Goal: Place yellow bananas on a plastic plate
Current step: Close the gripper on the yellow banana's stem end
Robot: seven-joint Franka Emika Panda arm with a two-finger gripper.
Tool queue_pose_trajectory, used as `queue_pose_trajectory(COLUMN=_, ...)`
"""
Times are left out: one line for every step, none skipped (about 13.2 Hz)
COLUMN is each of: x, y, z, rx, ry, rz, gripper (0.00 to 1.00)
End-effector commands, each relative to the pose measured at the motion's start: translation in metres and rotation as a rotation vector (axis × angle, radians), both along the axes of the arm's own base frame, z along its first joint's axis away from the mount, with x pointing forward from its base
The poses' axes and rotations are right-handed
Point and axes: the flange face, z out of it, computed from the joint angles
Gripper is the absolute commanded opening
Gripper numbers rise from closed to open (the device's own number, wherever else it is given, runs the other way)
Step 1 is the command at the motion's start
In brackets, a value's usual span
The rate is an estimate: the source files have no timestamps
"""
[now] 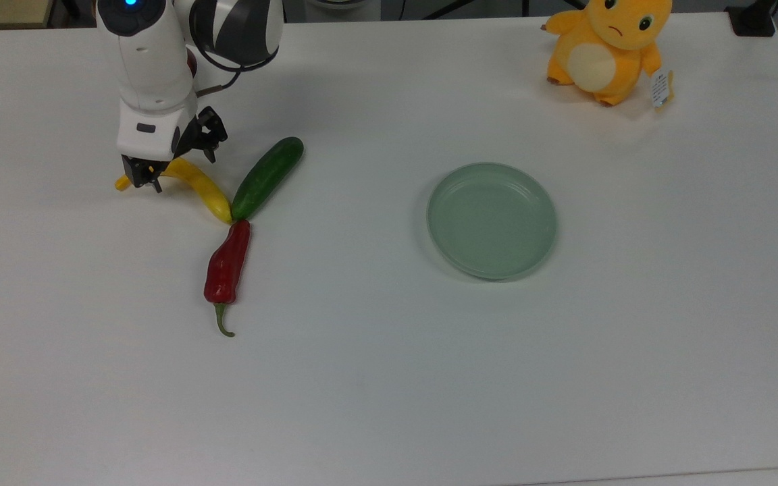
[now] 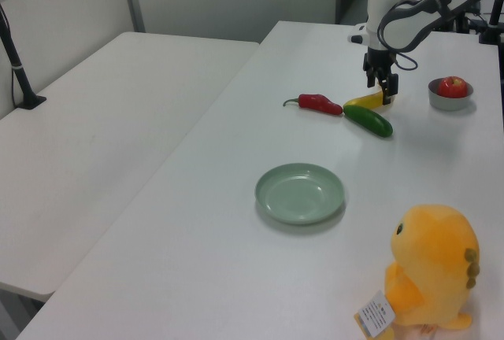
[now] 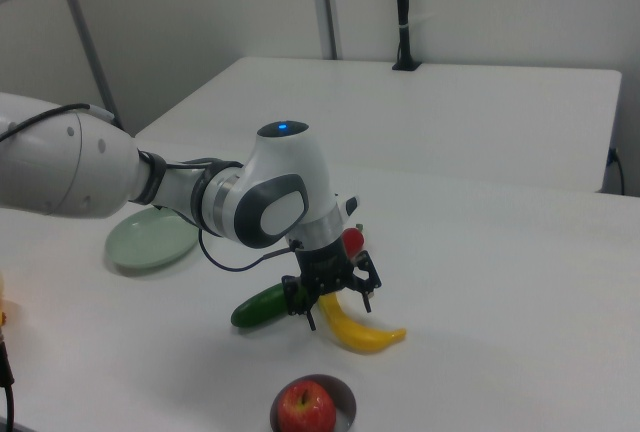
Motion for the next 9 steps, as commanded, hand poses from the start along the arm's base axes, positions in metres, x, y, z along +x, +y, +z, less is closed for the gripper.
queue_pose_trajectory(x=0.0006, y=-0.0020, z=-0.0033, rx=-0.020, ry=-0.012, rz=0.028, gripper=1.00)
queue_pose_trajectory(x=0.0010, y=-0.0029, z=-0.0027, rx=-0.021, ry=-0.018, rz=0.028, gripper=0.97)
queue_pose_trajectory(x=0.0012, y=-0.0021, z=-0.0046, rx=-0.021, ry=-0.015, rz=0.029, gripper=0.92)
queue_pose_trajectory(x=0.0009, y=-0.0029, z=-0.0064, rx=-0.021, ry=-0.012, rz=0.028, gripper=0.87)
queue_pose_trajectory(x=0.0009, y=-0.0029, z=-0.0064, rx=-0.021, ry=-0.012, rz=0.028, gripper=0.81)
queue_pose_trajectory(x=0.0011, y=-0.0021, z=-0.0065, rx=-0.022, ry=-0.011, rz=0.030, gripper=0.72)
queue_pose_trajectory(x=0.0007, y=-0.0029, z=-0.0075, rx=-0.022, ry=-0.008, rz=0.029, gripper=0.63)
queue_pose_trajectory(x=0.0009, y=-0.0021, z=-0.0075, rx=-0.023, ry=-0.008, rz=0.031, gripper=0.57)
queue_pose_trajectory(x=0.0009, y=-0.0023, z=-0.0074, rx=-0.036, ry=-0.004, rz=0.043, gripper=0.48)
